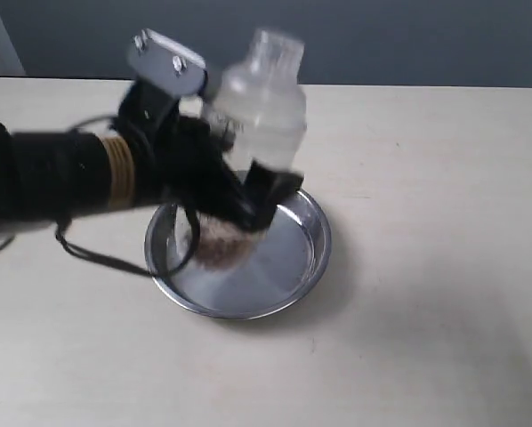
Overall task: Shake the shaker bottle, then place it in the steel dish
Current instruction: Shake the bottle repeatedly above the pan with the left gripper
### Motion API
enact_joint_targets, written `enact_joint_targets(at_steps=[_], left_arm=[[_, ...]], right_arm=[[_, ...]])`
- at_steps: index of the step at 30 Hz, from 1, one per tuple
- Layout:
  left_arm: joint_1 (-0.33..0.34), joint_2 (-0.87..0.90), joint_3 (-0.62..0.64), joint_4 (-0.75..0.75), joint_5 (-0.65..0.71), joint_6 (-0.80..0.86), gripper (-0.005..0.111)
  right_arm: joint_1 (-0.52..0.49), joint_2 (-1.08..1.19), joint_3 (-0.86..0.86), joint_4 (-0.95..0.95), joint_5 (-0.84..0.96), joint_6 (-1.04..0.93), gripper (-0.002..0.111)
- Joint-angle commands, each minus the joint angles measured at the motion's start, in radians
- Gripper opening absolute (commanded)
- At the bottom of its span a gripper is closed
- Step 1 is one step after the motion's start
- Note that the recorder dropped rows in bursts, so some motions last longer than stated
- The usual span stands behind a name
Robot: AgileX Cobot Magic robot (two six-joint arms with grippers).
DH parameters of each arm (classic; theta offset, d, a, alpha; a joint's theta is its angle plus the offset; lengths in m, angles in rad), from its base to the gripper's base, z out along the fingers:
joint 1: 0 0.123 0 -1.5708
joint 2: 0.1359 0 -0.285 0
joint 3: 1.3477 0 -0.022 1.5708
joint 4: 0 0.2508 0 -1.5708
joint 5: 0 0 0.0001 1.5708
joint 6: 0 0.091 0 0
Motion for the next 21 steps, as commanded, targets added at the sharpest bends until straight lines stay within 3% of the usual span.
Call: enact_joint_targets(at_steps=[1, 5, 8, 11, 17, 21], left_arm=[[-0.001, -0.137, -0.094, -0.023, -0.060, 0.066, 0.000], [0.005, 0.035, 0.062, -0.095, -0.043, 0.062, 0.000], [0.005, -0.045, 0.031, -0.092, -0.106, 0.017, 0.000], [0.005, -0.164, -0.059, -0.083, -0.137, 0.117, 0.000], [0.001, 0.002, 0.113, -0.133, -0.043, 0.118, 0.000], [0.001, -0.138, 0.036, -0.131, -0.131, 0.136, 0.000]], right_arm=[[-0.003, -0.005, 0.001, 0.001, -0.014, -0.002, -0.001], [-0.003, -0.005, 0.001, 0.001, -0.014, -0.002, -0.001], [-0.003, -0.005, 0.001, 0.001, -0.014, -0.002, -0.001], [-0.003, -0.005, 0.001, 0.001, -0.014, -0.002, -0.001], [-0.003, -0.005, 0.001, 0.001, -0.014, -0.002, -0.001], [-0.003, -0.005, 0.001, 0.001, -0.014, -0.002, -0.001]])
